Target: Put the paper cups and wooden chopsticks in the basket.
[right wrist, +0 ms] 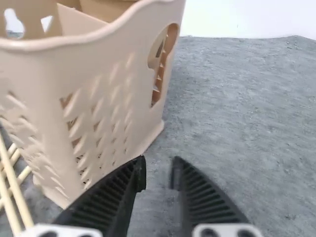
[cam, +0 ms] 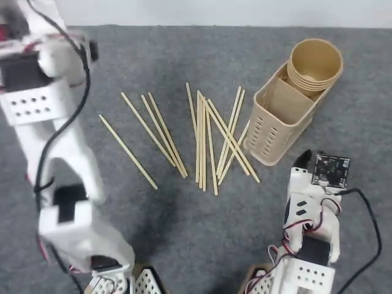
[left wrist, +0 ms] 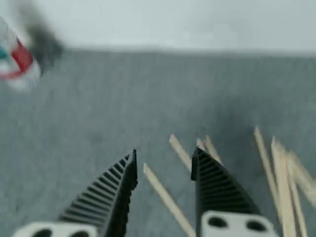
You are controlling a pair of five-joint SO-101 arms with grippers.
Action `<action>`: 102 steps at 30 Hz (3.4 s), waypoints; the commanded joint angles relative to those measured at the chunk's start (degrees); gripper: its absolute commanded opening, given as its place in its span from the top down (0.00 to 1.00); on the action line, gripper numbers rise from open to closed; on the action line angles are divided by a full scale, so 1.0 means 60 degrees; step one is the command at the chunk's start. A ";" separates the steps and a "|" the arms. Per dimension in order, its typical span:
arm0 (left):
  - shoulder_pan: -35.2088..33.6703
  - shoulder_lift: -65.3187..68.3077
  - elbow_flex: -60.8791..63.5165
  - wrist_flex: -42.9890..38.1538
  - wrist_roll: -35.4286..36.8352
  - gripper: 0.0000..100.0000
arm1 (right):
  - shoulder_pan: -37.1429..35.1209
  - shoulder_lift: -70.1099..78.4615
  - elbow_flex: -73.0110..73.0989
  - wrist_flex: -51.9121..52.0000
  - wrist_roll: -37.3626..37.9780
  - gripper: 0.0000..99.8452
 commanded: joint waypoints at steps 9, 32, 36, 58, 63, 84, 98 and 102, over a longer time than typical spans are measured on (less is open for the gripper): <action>-0.0571 -0.4264 1.2667 -0.5890 0.1436 0.82 | -0.0476 -0.0139 0.0176 0.0359 0.0615 0.85; 0.0205 0.1626 1.0264 -0.5832 0.4440 0.82 | -0.0491 -0.0139 0.0176 0.0359 0.0645 0.85; 0.0220 0.3062 0.8432 -0.4308 0.4440 0.83 | -0.0491 -0.0139 0.0176 0.0359 0.0645 0.85; 0.2989 -0.0835 0.4974 -0.1568 0.3341 0.99 | -0.0505 -0.0139 0.0176 0.0271 0.0645 0.85; 0.4777 -0.2154 0.3612 -0.2344 0.2271 0.99 | -0.0491 -0.0139 0.0176 0.0286 0.0659 0.85; 0.8557 -0.2989 0.5707 -0.9890 0.1817 0.99 | -0.0432 -0.0139 0.0176 0.0256 0.0659 0.85; 0.9084 -0.4982 1.2960 -1.4916 0.1773 0.98 | -0.0447 -0.0139 0.0176 0.0066 0.1055 0.85; 0.9099 -0.6242 1.3780 -1.4535 0.1832 0.83 | -0.0462 -0.0139 0.0176 0.0066 0.1055 0.85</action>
